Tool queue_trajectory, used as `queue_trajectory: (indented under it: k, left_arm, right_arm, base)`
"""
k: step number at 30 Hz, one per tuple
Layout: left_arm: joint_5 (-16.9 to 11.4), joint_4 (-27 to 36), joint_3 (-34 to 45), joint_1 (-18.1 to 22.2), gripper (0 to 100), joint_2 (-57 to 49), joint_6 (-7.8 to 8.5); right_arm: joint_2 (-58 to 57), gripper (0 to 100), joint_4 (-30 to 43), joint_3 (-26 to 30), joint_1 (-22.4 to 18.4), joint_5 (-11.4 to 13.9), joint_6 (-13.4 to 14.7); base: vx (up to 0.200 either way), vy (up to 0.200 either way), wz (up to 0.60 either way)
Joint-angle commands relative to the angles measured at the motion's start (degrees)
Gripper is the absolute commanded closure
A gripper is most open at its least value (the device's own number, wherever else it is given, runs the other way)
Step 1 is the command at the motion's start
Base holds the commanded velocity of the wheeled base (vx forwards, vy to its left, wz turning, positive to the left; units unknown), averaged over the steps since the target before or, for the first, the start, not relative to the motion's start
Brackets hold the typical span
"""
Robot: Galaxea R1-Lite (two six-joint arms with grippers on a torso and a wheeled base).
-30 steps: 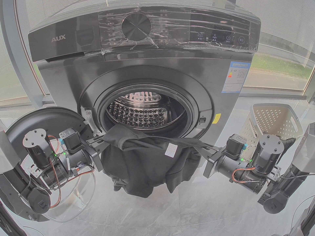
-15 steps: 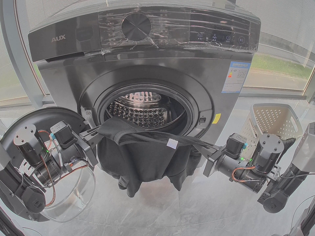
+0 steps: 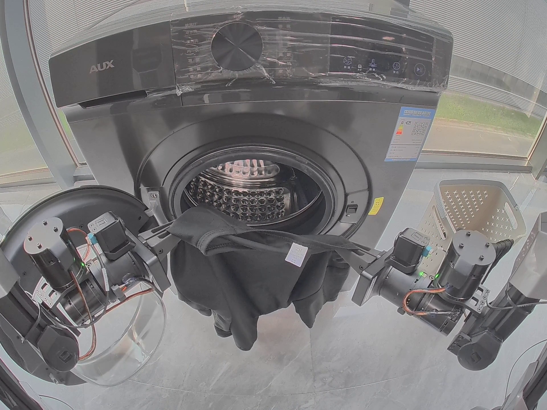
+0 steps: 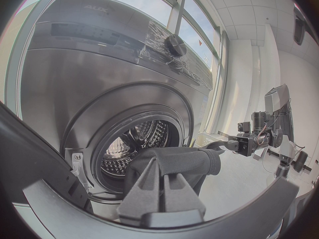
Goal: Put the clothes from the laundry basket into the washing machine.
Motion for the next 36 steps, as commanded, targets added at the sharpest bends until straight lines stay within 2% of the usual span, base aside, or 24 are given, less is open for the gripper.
queue_trajectory:
  k: [1, 8, 28, 36]
  left_arm:
    - [-0.02, -0.14, -0.45, 0.01, 100, -0.02, -0.11]
    - [-0.02, -0.14, -0.45, -1.22, 100, -0.02, -0.02]
    - [0.07, -0.14, -0.27, -1.57, 100, -1.16, 0.33]
    - [0.77, -0.14, -0.45, -4.39, 100, -1.08, 0.07]
  right_arm:
    - [-0.69, 100, -0.06, -0.03, -0.29, 0.03, -0.01]
    - [-0.69, 100, -0.06, -0.74, 0.06, 0.12, -0.01]
    - [-2.36, 100, -0.06, -0.39, 0.33, -0.32, 0.17]
    - [-2.27, 100, 0.03, 1.99, 2.0, -0.32, 0.26]
  base:
    - [0.0, 0.0, 0.0]
    - [0.0, 0.0, 0.0]
    - [0.0, 0.0, 0.0]
    - [0.0, 0.0, 0.0]
